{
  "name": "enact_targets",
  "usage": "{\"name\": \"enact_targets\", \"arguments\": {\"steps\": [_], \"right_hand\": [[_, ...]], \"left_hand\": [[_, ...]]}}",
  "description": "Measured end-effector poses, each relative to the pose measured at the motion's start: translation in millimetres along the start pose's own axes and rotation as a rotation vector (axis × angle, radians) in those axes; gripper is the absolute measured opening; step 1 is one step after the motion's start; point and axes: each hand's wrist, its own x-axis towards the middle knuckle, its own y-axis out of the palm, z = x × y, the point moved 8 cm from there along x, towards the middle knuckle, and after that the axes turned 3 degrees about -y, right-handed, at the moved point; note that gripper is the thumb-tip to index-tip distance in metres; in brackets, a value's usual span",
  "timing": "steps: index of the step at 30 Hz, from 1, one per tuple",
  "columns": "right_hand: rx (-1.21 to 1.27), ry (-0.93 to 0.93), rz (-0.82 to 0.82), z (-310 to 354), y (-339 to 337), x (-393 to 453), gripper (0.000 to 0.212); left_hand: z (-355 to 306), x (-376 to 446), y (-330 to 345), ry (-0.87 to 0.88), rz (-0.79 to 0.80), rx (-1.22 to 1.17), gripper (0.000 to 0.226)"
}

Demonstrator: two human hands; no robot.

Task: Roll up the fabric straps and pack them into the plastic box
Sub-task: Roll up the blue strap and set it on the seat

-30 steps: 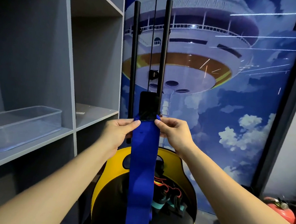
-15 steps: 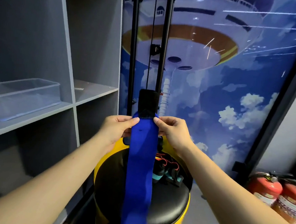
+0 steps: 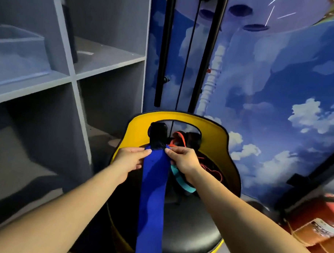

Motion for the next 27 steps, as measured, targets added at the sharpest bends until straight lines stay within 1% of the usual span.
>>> {"name": "enact_targets", "arguments": {"steps": [2, 5, 7, 11, 14, 18, 21, 23, 24, 25, 27], "right_hand": [[0.017, 0.043, 0.004, -13, 9, 27, 0.014], [0.041, 0.088, 0.001, -30, 22, 66, 0.01], [0.045, 0.115, -0.008, -43, 31, 92, 0.011], [0.017, 0.15, -0.038, -63, 52, 143, 0.017], [-0.006, 0.161, -0.083, -73, 64, 172, 0.022], [0.004, 0.198, -0.128, -94, 72, 199, 0.023], [0.051, 0.22, -0.138, -112, 79, 214, 0.014], [0.065, 0.219, -0.1, -122, 85, 219, 0.009], [0.064, 0.22, -0.068, -127, 88, 219, 0.011], [0.064, 0.221, -0.035, -131, 90, 218, 0.018], [0.054, 0.213, 0.019, -136, 93, 213, 0.033]], "left_hand": [[-1, 26, -3, 0.005, -0.037, 0.032, 0.038], [-3, 61, -9, 0.002, -0.102, 0.124, 0.023], [-1, 86, -13, -0.018, -0.146, 0.152, 0.019], [8, 135, -18, -0.028, -0.252, 0.076, 0.023], [15, 168, -20, -0.013, -0.302, 0.041, 0.025], [25, 197, -18, 0.015, -0.327, 0.058, 0.029], [32, 209, -15, 0.033, -0.297, 0.103, 0.036], [35, 215, -13, 0.043, -0.26, 0.146, 0.039], [38, 219, -13, 0.04, -0.245, 0.175, 0.036], [41, 222, -14, 0.035, -0.241, 0.208, 0.033], [43, 219, -16, 0.042, -0.257, 0.25, 0.041]]}}
